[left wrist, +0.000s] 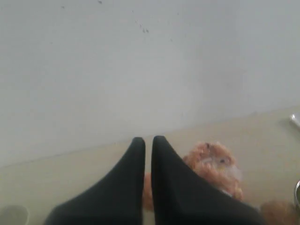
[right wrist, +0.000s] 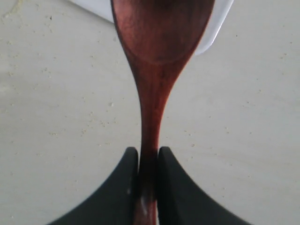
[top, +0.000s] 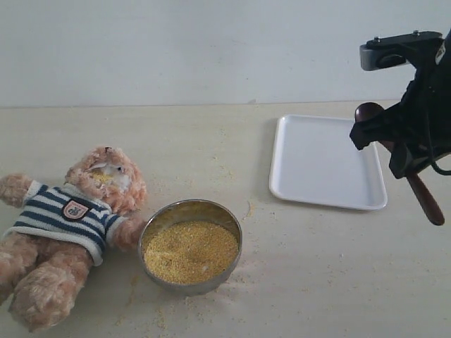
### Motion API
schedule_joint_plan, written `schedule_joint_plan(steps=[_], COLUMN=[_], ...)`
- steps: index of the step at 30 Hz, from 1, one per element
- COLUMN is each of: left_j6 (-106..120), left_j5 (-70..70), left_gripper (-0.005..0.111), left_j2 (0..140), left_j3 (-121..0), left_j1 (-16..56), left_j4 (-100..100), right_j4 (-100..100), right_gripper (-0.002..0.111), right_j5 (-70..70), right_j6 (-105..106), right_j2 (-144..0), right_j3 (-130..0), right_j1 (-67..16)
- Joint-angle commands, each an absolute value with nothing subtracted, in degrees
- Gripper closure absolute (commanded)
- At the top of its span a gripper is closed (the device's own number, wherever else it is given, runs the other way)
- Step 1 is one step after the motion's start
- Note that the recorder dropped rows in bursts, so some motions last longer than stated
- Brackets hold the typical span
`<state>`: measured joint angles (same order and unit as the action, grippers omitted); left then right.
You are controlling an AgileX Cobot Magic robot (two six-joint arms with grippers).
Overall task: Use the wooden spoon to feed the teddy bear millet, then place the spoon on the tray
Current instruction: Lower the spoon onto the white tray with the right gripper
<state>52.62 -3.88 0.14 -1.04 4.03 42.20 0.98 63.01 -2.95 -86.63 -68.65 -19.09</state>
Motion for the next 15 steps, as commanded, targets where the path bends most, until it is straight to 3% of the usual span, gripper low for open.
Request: schedule_joint_plan(steps=[1, 7, 15], left_j6=[52.85, 51.40, 51.19], left_j5=[-3.67, -4.64, -11.41], left_gripper=[0.102, 0.102, 0.102], left_j2=[0.00, 0.00, 0.00], left_j3=[0.00, 0.00, 0.00], left_j1=[4.30, 4.30, 4.30], left_j4=[40.84, 41.18, 41.75], right_j4=[1.90, 2.00, 5.81], right_gripper=[0.108, 0.108, 0.108], right_j5=[58.43, 49.36, 30.89], right_j6=[-2.49, -2.49, -5.83], right_j2=[-86.48, -89.94, -106.26], right_j3=[-68.52, -68.52, -71.31], right_j1=[-18.80, -18.80, -18.15])
